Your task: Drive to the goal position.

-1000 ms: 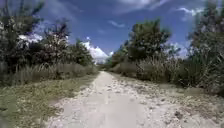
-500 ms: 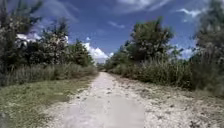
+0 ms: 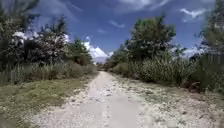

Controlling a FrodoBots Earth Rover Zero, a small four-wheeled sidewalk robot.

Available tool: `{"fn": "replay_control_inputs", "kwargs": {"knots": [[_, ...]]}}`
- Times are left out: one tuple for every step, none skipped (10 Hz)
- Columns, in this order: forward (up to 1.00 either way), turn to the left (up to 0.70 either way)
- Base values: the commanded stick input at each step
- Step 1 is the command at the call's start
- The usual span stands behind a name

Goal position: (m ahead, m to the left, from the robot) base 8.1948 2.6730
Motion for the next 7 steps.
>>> {"fn": "replay_control_inputs", "kwargs": {"knots": [[0.5,0.0],[0.5,0.0],[0.5,0.0],[0.5,0.0],[0.5,0.0],[0.5,0.0],[0.5,0.0]]}}
